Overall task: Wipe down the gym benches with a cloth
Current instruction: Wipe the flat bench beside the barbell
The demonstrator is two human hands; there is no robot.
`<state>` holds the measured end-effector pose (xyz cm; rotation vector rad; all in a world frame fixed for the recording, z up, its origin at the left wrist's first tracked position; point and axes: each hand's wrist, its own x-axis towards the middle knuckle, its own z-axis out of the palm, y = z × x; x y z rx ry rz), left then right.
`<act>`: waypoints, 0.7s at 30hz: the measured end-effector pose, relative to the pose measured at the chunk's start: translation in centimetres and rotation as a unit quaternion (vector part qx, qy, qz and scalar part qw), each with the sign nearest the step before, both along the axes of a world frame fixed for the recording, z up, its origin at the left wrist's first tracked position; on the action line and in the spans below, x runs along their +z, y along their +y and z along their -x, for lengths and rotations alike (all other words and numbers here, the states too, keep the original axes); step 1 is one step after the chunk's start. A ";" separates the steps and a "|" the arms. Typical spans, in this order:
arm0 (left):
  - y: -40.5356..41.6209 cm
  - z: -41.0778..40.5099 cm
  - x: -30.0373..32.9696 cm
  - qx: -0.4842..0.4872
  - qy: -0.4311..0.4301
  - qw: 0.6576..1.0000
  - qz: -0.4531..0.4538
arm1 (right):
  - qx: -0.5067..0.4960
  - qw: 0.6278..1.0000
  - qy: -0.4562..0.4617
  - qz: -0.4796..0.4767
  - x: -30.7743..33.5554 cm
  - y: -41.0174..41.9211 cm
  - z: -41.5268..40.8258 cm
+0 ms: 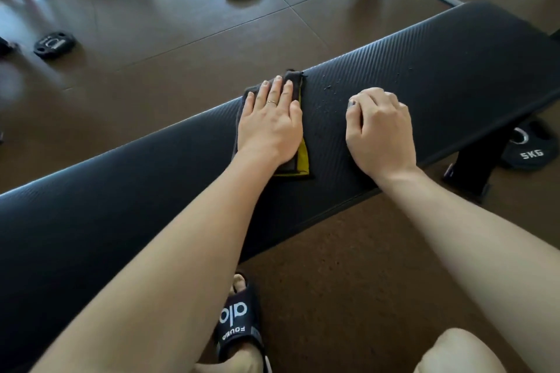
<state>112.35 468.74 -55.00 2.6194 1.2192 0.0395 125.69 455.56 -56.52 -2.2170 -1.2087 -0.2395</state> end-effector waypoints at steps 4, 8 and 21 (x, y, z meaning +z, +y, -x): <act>-6.4 4.2 0.3 -0.022 0.007 1.000 -0.002 | -0.001 0.999 0.013 -0.035 -0.1 -0.4 0.3; -7.1 4.9 0.1 -0.048 0.010 0.999 -0.006 | -0.011 0.997 0.021 -0.067 -0.1 -0.4 0.3; -5.4 -0.7 -0.1 -0.057 0.013 0.998 -0.016 | -0.065 0.990 0.038 -0.115 -0.3 -0.6 0.0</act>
